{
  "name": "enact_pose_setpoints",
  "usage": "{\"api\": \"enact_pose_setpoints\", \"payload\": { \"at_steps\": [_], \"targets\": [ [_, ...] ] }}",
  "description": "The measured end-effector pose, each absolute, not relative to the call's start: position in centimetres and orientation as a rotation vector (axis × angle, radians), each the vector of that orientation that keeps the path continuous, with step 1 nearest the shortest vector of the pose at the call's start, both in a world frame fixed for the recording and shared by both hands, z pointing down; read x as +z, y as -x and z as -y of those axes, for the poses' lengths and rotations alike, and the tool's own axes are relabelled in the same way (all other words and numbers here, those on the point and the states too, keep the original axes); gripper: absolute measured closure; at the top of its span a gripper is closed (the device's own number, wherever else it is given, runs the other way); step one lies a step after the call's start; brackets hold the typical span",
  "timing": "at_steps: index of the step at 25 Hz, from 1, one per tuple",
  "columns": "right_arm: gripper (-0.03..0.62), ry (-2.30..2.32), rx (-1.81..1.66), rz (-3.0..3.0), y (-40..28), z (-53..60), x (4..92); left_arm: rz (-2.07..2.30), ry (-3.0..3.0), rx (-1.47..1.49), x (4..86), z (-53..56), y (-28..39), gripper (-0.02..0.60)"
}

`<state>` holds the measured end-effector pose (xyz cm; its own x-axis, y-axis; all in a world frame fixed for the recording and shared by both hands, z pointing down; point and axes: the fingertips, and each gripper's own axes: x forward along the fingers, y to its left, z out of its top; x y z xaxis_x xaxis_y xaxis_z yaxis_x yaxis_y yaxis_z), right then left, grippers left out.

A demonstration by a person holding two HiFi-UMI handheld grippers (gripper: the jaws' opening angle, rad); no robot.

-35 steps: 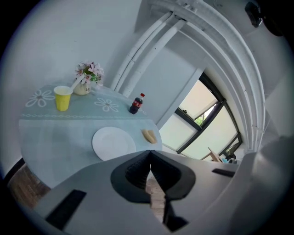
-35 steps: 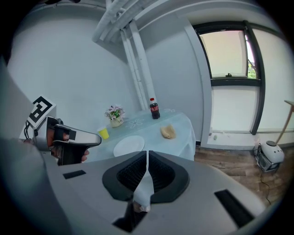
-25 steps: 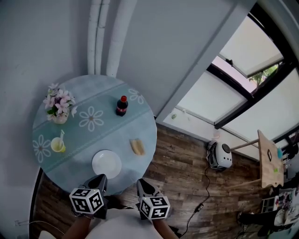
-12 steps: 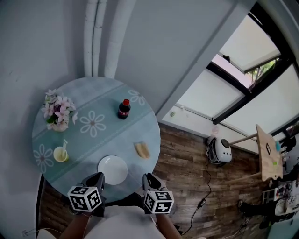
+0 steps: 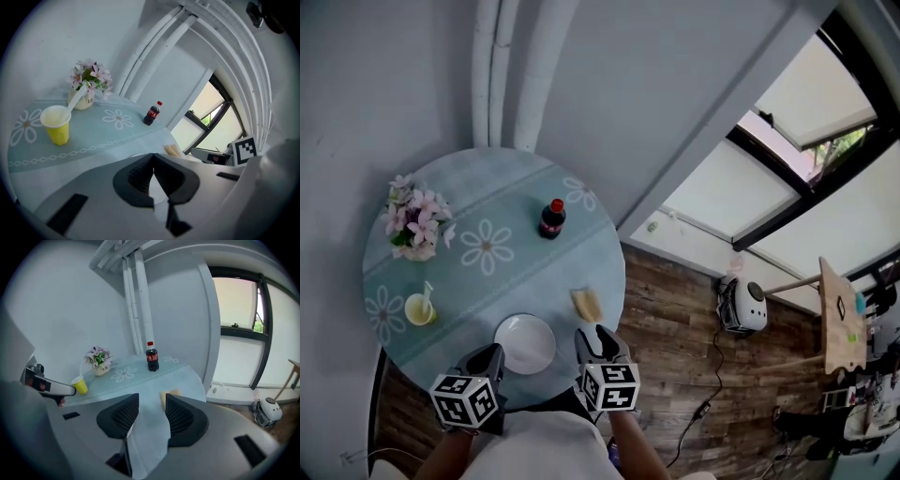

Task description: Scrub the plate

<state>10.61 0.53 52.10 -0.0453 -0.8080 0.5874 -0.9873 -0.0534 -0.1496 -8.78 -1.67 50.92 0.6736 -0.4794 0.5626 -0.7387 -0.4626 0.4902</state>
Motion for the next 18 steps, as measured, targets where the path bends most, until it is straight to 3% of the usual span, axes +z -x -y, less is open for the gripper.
{"api": "enact_pose_setpoints", "payload": {
  "at_steps": [18],
  "targets": [
    [0.416,-1.678,0.776,1.802,-12.7,5.8,57.2,1.132,-2.018,0.442,50.6,4.4,10.3,0.572]
  ]
}}
